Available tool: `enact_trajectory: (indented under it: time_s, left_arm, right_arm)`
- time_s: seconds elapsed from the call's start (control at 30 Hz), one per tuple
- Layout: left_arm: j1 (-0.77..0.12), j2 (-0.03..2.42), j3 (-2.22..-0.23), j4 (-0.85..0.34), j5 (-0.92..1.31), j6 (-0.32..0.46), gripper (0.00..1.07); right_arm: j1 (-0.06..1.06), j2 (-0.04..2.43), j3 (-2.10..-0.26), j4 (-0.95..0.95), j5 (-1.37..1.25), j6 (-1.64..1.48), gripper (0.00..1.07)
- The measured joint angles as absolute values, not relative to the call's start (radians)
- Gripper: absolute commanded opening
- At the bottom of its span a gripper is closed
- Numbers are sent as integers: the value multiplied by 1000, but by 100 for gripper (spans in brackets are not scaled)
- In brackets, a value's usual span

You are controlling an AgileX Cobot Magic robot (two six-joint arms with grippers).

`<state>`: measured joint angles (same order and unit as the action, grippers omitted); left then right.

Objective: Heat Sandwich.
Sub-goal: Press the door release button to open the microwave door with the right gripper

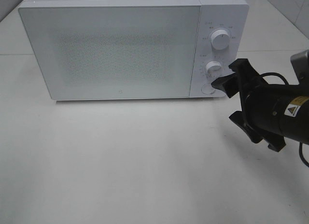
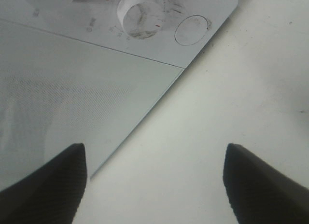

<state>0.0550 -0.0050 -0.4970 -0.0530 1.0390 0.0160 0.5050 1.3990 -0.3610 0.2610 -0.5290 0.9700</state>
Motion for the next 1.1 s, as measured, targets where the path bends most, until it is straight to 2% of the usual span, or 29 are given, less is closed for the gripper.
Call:
enact_trajectory:
  time_s: [0.53, 0.7, 1.1]
  left_arm:
    - [55, -5, -497, -53, 1039, 16, 98]
    - [55, -5, -497, -53, 1039, 16, 98]
    - [55, -5, -497, -53, 1039, 16, 98]
  right_arm:
    - [505, 1223, -578, 206, 80, 288, 76]
    - [505, 1150, -607, 81, 304, 205, 76]
    - [505, 937, -615, -78, 557, 203, 76]
